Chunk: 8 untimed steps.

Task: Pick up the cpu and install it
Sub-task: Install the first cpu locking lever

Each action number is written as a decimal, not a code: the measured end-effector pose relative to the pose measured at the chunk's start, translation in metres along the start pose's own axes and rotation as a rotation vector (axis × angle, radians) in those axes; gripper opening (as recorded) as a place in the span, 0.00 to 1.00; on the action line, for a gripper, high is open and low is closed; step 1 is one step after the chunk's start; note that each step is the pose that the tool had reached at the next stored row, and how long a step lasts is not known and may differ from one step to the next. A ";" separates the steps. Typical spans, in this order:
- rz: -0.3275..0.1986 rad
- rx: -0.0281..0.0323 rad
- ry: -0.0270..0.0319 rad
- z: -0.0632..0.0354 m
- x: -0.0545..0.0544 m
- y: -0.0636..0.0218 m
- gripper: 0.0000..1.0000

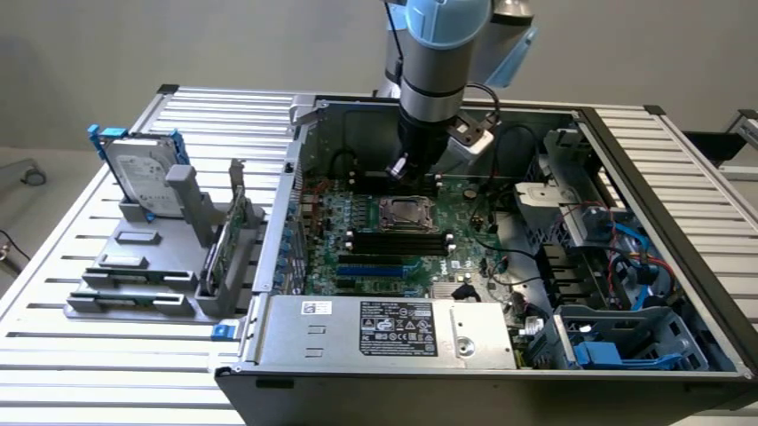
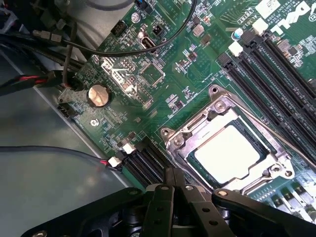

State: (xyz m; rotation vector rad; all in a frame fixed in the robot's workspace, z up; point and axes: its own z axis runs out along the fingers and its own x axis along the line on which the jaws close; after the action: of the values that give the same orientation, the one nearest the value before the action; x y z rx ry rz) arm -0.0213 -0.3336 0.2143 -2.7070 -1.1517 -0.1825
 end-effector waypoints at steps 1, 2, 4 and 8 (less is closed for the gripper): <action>0.001 0.0005 -0.0002 -0.0013 -0.001 0.0001 0.11; 0.002 0.0009 -0.0007 -0.0023 -0.002 0.0003 0.11; 0.003 0.0017 -0.0018 -0.0035 -0.004 0.0007 0.11; 0.006 0.0050 -0.0051 -0.0048 -0.009 0.0015 0.11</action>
State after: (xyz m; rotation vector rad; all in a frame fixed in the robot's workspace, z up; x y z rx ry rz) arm -0.0265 -0.3418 0.2172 -2.7080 -1.1432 -0.1717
